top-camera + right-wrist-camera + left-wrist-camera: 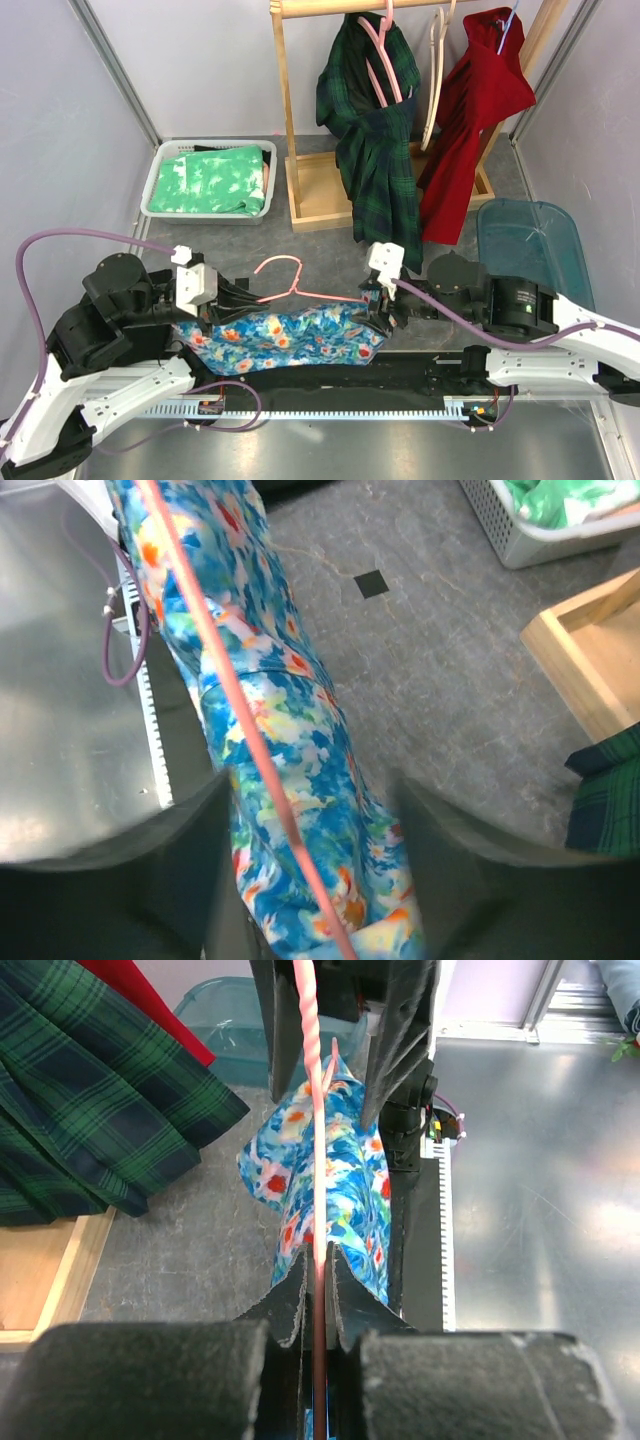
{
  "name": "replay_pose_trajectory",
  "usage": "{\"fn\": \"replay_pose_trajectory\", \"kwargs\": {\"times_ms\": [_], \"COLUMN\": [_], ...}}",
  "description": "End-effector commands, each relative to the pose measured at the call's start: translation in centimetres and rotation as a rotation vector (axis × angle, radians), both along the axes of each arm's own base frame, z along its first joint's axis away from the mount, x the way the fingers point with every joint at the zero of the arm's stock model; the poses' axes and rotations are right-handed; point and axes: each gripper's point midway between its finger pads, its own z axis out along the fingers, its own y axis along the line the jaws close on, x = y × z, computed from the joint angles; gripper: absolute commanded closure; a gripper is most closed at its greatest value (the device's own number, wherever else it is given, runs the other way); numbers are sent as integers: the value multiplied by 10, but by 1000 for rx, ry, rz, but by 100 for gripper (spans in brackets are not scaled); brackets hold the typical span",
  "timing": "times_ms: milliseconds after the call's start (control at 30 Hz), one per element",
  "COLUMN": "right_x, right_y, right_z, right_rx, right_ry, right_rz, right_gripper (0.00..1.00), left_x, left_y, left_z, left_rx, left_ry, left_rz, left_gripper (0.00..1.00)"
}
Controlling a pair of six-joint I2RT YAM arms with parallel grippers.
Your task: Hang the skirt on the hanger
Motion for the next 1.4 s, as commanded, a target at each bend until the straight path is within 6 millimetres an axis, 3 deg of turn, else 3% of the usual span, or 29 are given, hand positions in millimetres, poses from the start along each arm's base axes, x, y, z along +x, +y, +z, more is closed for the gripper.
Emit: {"fn": "replay_pose_trajectory", "kwargs": {"times_ms": [0, 33, 67, 133, 267, 500, 733, 833, 900, 1133, 1267, 1367], "right_x": [7, 7, 8, 9, 11, 30, 33, 33, 34, 43, 65, 77], "right_y": [6, 8, 9, 9, 7, -1, -7, -10, -11, -21, -37, -43], "right_z": [7, 5, 5, 5, 9, 36, 58, 66, 69, 77, 82, 85], "right_rx": [32, 28, 26, 29, 47, 136, 208, 240, 248, 281, 290, 276], "right_ry": [1, 7, 10, 18, 18, 1, 9, 12, 10, 13, 4, -3], "right_rz": [-41, -41, -48, -63, -79, -213, -258, -265, -274, -350, -517, -614], "right_gripper": [47, 57, 77, 99, 100, 100, 100, 100, 100, 100, 100, 100], "left_x": [-9, -9, -8, -7, 2, 20, 38, 48, 55, 85, 107, 104], "left_y": [4, 4, 5, 4, 7, 8, 14, 18, 19, 37, 69, 78], "left_z": [30, 30, 29, 28, 28, 22, 24, 27, 27, 33, 44, 52], "left_rx": [-81, -81, -81, -79, -79, -74, -86, -96, -95, -125, -196, -247], "left_ry": [-91, -90, -88, -84, -81, -54, -44, -38, -30, -9, -2, -12], "left_rz": [-30, -28, -25, -19, 40, 134, 250, 317, 356, 564, 792, 814], "left_gripper": [98, 98, 98, 98, 98, 98, 96, 82, 62, 12, 3, 2]}}
